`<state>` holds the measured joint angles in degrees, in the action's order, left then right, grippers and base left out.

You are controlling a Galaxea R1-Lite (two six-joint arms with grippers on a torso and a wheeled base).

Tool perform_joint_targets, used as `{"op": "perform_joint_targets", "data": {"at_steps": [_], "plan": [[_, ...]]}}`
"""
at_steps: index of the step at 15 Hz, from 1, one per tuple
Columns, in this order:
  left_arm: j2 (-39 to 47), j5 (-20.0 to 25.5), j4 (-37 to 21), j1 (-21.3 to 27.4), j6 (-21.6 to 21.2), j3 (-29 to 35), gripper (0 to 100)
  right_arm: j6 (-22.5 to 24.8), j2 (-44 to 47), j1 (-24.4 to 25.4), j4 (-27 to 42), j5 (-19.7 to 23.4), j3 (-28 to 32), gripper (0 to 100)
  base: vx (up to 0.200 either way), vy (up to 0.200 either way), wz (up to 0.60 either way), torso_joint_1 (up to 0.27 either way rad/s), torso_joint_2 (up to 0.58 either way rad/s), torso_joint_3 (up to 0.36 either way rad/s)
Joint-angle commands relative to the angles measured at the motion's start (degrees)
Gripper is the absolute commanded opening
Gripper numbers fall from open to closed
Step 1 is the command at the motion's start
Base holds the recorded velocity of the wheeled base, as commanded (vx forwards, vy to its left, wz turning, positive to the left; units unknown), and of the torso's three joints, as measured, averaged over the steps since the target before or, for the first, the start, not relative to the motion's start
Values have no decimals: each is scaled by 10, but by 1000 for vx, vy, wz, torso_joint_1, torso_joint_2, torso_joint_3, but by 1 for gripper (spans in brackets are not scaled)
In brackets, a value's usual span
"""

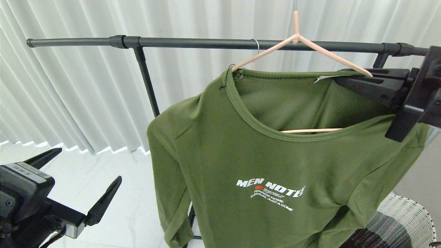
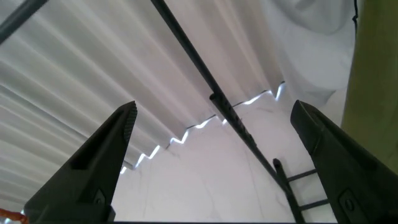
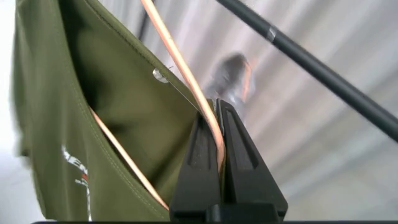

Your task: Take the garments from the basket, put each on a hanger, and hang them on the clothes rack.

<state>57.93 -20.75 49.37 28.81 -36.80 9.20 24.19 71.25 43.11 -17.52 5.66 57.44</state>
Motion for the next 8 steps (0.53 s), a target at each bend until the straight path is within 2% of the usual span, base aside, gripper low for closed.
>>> {"op": "perform_joint_targets", "data": {"at_steps": [1,2,3,4,8], "plan": [[-1,1,0,-1,-10,6,100,1,-12,-12,6,-22,-12,0,0,0,0,0,0,0],[-1,1,0,-1,-12,11,100,1,-27,-26,11,-54,-29,0,0,0,0,0,0,0],[0,1,0,-1,-12,12,100,1,-36,-32,13,-64,-36,0,0,0,0,0,0,0],[0,1,0,-2,-13,12,100,1,-81,-74,50,-94,-67,0,0,0,0,0,0,0],[3,1,0,-2,-14,11,100,-2,-202,-208,196,-102,-92,0,0,0,0,0,0,0]]}}
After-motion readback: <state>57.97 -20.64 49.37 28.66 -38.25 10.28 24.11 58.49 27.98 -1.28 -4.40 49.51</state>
